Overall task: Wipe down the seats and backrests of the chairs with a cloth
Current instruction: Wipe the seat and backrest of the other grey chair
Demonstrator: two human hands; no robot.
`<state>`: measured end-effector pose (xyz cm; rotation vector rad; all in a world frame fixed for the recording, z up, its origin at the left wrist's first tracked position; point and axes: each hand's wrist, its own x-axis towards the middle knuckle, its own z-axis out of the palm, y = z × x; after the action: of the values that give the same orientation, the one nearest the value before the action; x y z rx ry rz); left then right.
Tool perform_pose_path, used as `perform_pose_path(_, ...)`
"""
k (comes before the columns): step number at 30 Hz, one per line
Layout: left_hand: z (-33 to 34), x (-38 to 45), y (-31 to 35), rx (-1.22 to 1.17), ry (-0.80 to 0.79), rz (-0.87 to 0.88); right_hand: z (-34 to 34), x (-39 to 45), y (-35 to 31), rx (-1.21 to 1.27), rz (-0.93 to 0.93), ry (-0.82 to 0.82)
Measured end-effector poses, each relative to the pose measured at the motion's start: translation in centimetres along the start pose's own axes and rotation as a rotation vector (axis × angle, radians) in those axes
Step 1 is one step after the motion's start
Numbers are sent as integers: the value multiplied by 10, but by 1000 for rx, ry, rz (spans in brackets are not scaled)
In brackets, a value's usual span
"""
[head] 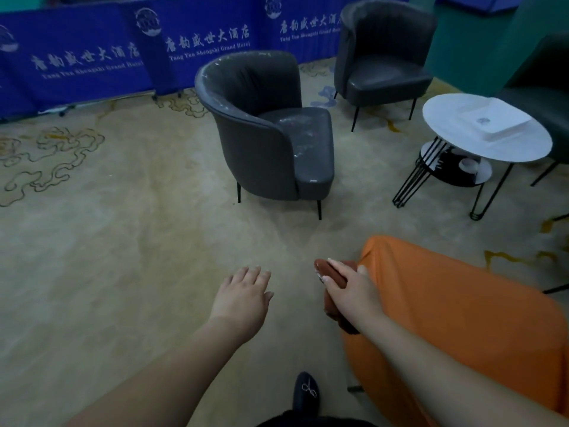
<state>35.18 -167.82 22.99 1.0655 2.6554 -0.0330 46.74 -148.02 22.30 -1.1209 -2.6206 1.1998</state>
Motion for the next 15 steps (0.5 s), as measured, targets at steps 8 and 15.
perform_pose_path(8,-25,65,-32,20,-21,-14,5,80,-41,43,-16,27)
perform_pose_path(15,-35,142,-73,24,-70,63,23,147,-70,39,44,44)
